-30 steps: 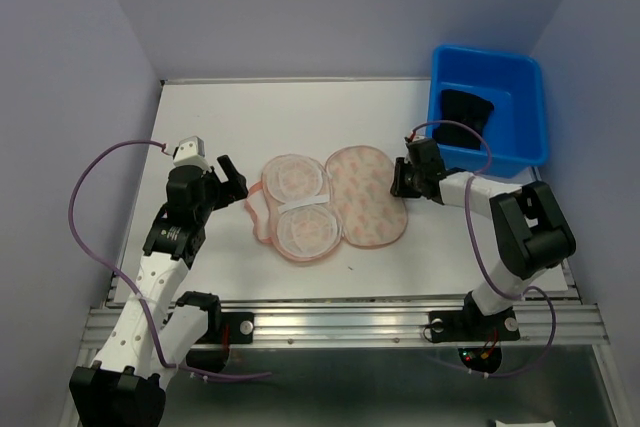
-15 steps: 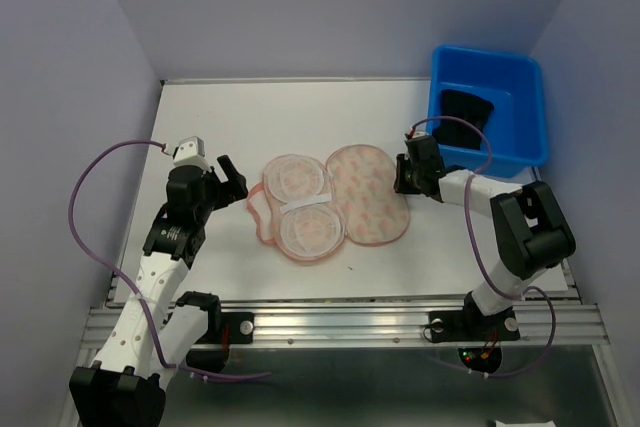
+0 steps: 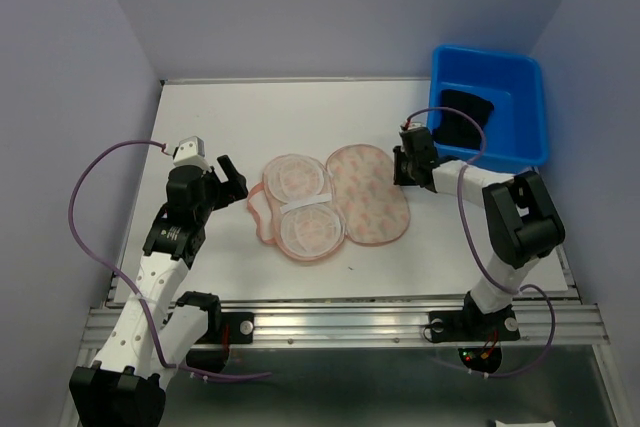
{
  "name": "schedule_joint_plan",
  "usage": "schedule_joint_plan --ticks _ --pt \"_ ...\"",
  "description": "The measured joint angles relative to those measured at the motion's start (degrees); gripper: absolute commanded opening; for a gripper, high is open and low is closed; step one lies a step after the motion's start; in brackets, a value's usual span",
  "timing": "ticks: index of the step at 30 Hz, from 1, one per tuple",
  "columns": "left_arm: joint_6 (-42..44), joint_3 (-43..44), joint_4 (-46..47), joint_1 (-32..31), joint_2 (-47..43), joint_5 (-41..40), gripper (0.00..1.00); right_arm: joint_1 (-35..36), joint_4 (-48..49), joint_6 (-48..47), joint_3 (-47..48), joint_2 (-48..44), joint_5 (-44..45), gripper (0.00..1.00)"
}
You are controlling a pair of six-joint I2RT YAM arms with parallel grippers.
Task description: Unzip the laundry bag and remove the bra
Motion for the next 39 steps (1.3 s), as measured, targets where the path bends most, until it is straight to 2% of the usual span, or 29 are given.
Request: schedule_joint_plan --ticks 3,5,6,9,13,17,26,31,39 --pt "0.00 0.00 0.00 0.00 0.00 0.00 0.97 0.00 -0.28 0.00 0.02 2.51 0.02 0.26" --pt "0.02 0.00 0.00 0.00 0.00 0.00 0.97 0.00 0.11 0.00 0.37 3.28 0.02 0.20" --pt "0.00 0.00 0.02 0.00 0.00 0.00 0.97 0.02 0.11 -0.02 0.44 3.41 0.02 0.12" --pt "0.00 0.00 0.02 0.00 0.00 0.00 0.97 0.00 0.11 -0.20 0.46 3.61 0.17 0.01" --pt "0.00 0.00 0.02 0.00 0.00 0.00 0.97 0.00 -0.94 -1.03 0.46 2.97 0.55 0.01" --pt "0.00 0.00 0.00 0.00 0.00 0.02 0.97 0.00 -6.54 -3.48 2.01 0.50 2.19 0.01" --pt "0.02 0.00 0.02 0.00 0.02 0.02 0.97 1.05 -19.50 -11.04 22.56 -5.51 7.52 0.01" --pt "0.02 0.00 0.02 0.00 0.59 0.07 0.97 7.69 -24.59 -12.72 31.47 -5.11 8.07 0.01" --pt "0.00 0.00 0.04 0.00 0.70 0.11 0.97 18.64 -27.47 -11.63 30.62 2.25 7.89 0.02"
